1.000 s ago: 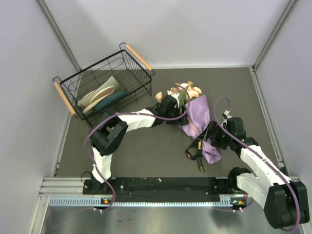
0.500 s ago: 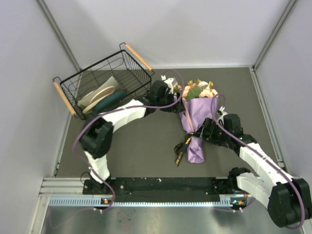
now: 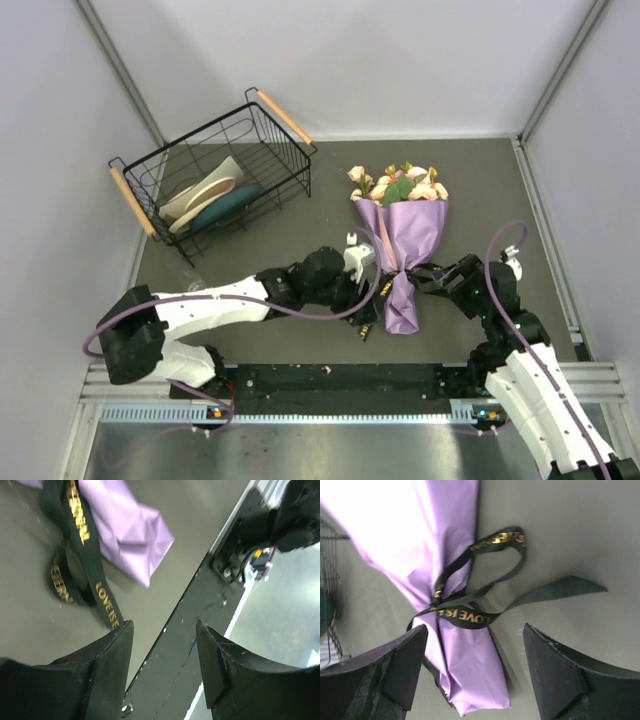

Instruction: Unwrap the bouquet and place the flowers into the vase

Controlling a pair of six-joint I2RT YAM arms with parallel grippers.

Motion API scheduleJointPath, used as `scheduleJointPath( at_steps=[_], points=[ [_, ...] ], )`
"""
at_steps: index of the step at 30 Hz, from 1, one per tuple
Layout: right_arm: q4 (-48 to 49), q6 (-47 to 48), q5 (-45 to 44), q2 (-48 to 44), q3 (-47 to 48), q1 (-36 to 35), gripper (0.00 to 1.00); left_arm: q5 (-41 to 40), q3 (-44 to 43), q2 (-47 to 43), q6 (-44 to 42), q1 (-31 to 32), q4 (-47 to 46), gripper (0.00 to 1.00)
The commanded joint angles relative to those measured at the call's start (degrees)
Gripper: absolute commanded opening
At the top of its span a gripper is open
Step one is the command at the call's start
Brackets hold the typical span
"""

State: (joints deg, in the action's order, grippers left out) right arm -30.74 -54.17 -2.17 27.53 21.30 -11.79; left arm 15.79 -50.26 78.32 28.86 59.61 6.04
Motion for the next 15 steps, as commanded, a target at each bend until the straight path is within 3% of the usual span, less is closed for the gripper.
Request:
scheduleJointPath(
  at_steps=[1,3,8,15],
  points=[
    [-3.5,-8.5,-6.1,1.1,-1.3,0.6,0.75,-1.2,7.3,-1.9,8.8,0.9,-9.5,0.57],
    [-3.9,-8.6,-6.6,4.0,-0.7,0.6,0.69,-1.9,11.2,-1.8,12.9,1.6,-12.8,0.57],
    [-3.9,-9.5,-6.9,5.9,-0.4,0.6,0.63,-6.2,13.3,0.3,14.0,3.0,-14.9,0.73],
    [-3.9,-8.4,-7.8,5.3,0.1,0.7,0.63,-6.5,13.3,8.1,14.4,3.1,-19.7,0.67]
  ],
)
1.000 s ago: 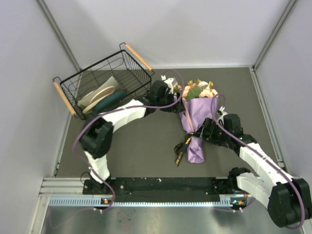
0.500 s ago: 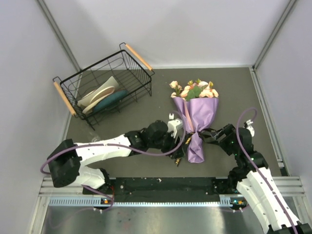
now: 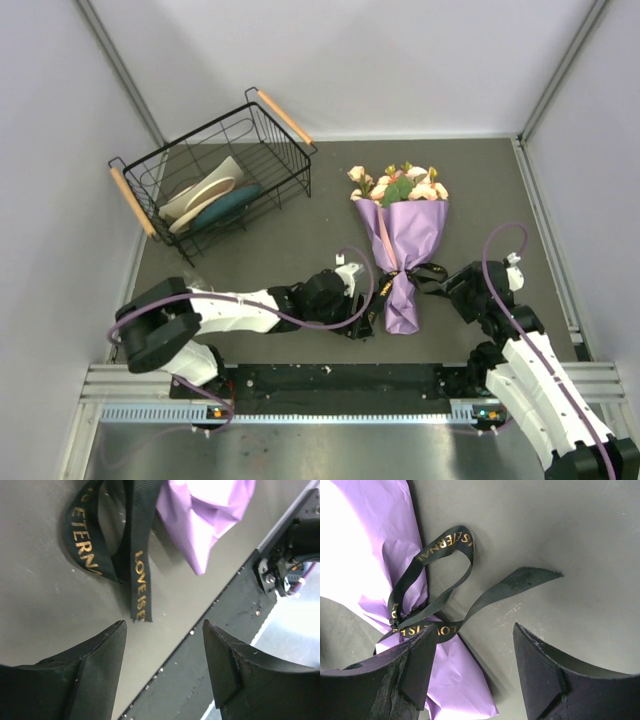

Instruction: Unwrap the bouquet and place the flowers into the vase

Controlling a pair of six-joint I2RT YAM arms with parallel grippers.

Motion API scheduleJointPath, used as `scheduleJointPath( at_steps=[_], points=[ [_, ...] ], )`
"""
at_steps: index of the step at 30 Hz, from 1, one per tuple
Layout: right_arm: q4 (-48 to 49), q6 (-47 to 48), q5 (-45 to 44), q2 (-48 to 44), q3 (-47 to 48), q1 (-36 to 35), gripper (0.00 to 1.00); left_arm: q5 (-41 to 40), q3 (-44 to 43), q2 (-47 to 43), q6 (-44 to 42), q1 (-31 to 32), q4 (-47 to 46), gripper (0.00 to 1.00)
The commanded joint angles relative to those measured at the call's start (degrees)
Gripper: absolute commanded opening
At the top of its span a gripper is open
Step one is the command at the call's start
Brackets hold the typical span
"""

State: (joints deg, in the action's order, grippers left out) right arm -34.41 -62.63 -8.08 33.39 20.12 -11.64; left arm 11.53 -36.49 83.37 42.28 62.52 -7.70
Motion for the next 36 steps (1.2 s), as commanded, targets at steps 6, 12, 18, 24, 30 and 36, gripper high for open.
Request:
scheduleJointPath(
  at_steps=[6,12,18,24,30,36],
  points=[
    [0.3,1.6,-0.8,-0.5,1.0,0.6,0.63,-2.8,-2.5,7.9,0.1,0.1,-5.7,0.65],
    [1.3,1.4,0.1,-0.3,-0.5,0.5,0.62,0.0,-2.8,9.4,2.4,0.2,-9.4,0.49],
    [2.4,1.0,0.3,-0.1,-1.6,0.5,0.62,0.2,-1.5,6.8,2.7,0.4,-9.9,0.4],
    [3.7,0.5,1.7,0.6,-2.4,0.6,0.62,1.0,-2.0,9.9,3.7,0.3,-12.7,0.38],
    [3.9,-0.5,1.7,-0.3,-3.5,0.5,0.62,0.2,-2.8,12.0,3.9,0.4,-12.3,0.32],
    [4.9,-1.7,0.8,-0.1,-4.6,0.6,0.56,-0.9,-3.9,12.5,2.7,0.4,-10.5,0.17]
  ],
)
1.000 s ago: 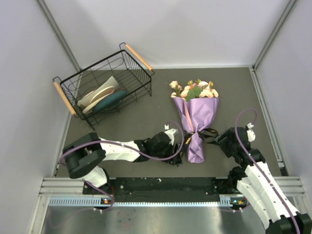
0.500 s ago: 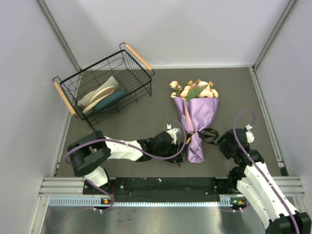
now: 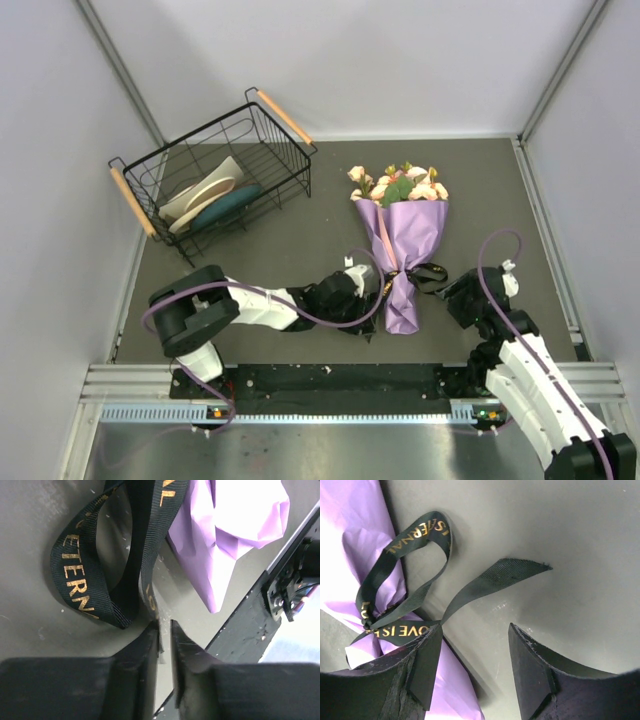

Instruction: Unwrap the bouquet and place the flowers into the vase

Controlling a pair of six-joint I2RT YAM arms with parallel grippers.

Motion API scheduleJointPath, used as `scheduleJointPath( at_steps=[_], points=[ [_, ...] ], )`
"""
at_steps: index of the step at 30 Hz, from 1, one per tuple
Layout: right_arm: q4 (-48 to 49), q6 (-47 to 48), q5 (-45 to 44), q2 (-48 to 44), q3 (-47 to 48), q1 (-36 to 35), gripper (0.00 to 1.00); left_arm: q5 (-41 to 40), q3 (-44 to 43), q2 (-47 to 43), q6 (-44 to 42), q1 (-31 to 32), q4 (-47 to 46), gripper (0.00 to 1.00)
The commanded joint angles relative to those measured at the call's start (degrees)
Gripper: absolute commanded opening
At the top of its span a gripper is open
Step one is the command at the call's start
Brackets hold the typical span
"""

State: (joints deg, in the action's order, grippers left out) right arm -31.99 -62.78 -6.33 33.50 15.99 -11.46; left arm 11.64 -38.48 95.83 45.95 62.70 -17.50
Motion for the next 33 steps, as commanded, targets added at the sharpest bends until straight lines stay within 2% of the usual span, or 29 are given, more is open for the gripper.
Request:
scheduleJointPath(
  at_steps=[1,2,3,9,17,24,33],
  points=[
    [2.9,-1.7,-1.3,-0.1,-0.5,0.4,0.55,-1.2,-2.2,0.0,-1.1,0.3,0.1,0.14],
    [3.2,-1.8,-1.5,0.0,-0.5,0.4,0.54,-1.1,-2.3,-0.6,-1.6,0.3,0.4,0.11],
    [3.3,-2.0,-1.7,0.2,-0.4,0.4,0.54,-1.1,-2.5,-0.9,-1.7,0.2,0.7,0.0],
    [6.4,-2.6,-1.2,2.3,-0.3,0.4,0.49,-0.7,-4.0,-4.7,-4.7,1.5,3.1,0.0],
    [12.3,-1.6,1.8,7.8,-0.6,0.4,0.48,-0.1,-5.4,-10.5,-6.0,2.3,5.2,0.0],
    [15.7,-3.1,3.9,8.3,-3.2,0.4,0.43,-0.7,-7.8,-12.4,-6.5,2.3,8.4,0.0],
    [19.7,-3.4,1.4,11.9,-4.5,0.4,0.41,-2.3,-9.8,-13.6,-7.5,2.4,11.2,0.0]
  ],
)
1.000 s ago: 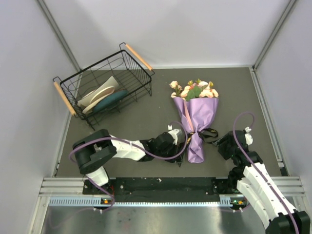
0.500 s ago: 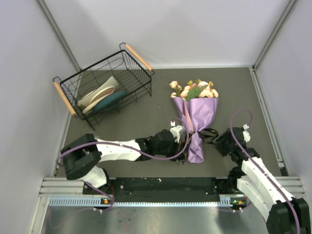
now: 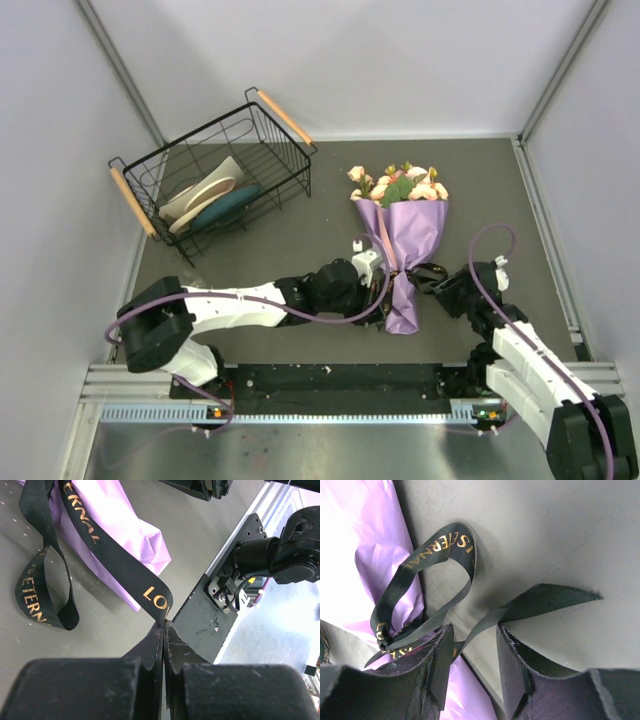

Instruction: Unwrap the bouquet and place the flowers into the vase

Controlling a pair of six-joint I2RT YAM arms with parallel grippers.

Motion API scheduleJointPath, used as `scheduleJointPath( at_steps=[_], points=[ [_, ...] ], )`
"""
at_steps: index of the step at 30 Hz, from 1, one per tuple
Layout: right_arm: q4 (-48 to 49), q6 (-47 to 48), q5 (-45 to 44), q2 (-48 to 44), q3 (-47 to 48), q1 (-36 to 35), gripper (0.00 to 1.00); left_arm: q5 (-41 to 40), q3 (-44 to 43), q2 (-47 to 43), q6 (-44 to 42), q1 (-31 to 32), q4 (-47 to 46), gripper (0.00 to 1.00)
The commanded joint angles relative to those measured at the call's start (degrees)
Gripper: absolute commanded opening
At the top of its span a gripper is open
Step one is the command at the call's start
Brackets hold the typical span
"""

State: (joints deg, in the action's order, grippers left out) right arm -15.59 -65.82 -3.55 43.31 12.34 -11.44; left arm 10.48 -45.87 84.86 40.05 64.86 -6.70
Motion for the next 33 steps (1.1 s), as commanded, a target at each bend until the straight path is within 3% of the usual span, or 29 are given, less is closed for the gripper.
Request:
scheduleJointPath(
  at_steps=[1,5,11,22,27,33],
  points=[
    [3.7,-0.4,-1.2,3.3,-0.7,0.4,0.41,-1.5,-2.4,-2.7,-1.6,0.3,0.4,0.0],
    [5.5,-1.7,-0.8,5.6,-0.8,0.5,0.3,-2.3,-2.5,-3.0,-1.8,0.3,0.8,0.0],
    [2.8,-1.8,-4.5,4.3,0.0,0.9,0.01,-6.6,-3.4,-5.0,-1.7,0.3,5.0,0.0],
    [-5.0,7.1,-9.1,-5.1,6.6,2.6,0.0,-28.8,2.8,-20.8,0.6,-1.2,14.2,0.0],
    [-7.7,9.7,-11.2,-8.2,9.4,2.6,0.0,-30.0,5.7,-25.4,0.3,-3.8,15.2,0.0],
    [-8.0,10.6,-12.9,-6.1,10.5,2.6,0.0,-28.5,6.1,-23.8,0.8,-7.3,16.9,0.0]
  ],
)
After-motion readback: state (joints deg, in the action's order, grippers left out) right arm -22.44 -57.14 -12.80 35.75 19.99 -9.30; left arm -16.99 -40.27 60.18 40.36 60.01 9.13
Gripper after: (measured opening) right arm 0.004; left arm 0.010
